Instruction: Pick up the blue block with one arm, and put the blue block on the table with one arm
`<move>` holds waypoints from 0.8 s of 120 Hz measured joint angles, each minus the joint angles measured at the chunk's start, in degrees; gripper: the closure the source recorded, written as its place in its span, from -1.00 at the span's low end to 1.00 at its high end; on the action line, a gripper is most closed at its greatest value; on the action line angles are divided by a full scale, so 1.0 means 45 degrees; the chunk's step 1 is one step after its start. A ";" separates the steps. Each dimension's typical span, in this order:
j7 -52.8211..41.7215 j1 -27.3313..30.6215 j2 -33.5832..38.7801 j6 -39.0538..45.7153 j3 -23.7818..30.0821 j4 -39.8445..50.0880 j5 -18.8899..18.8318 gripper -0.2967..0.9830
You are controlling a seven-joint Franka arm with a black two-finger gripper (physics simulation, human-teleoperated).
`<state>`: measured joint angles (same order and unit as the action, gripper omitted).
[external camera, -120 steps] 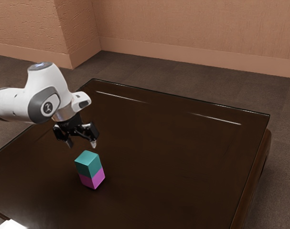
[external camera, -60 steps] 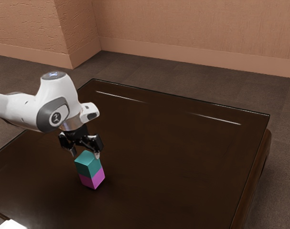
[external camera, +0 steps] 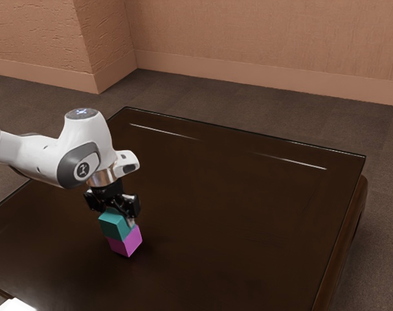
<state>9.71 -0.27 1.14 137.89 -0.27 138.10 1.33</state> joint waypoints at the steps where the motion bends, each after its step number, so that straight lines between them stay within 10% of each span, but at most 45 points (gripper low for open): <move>1: 0.0004 -0.0001 0.0005 0.0000 0.0000 0.0000 0.0000 -0.21; 23: 0.0145 -0.0044 0.0208 -0.0019 -0.0045 -0.0577 -0.0373 -0.03; 64: 0.0025 0.0980 -0.5978 -0.0354 -0.0155 -0.7445 -0.1226 -0.01; 96: -0.0261 0.1020 -0.5704 -0.0433 -0.0142 -0.7872 -0.1076 -0.31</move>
<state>8.53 4.32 -24.52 135.95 -0.91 102.68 -3.51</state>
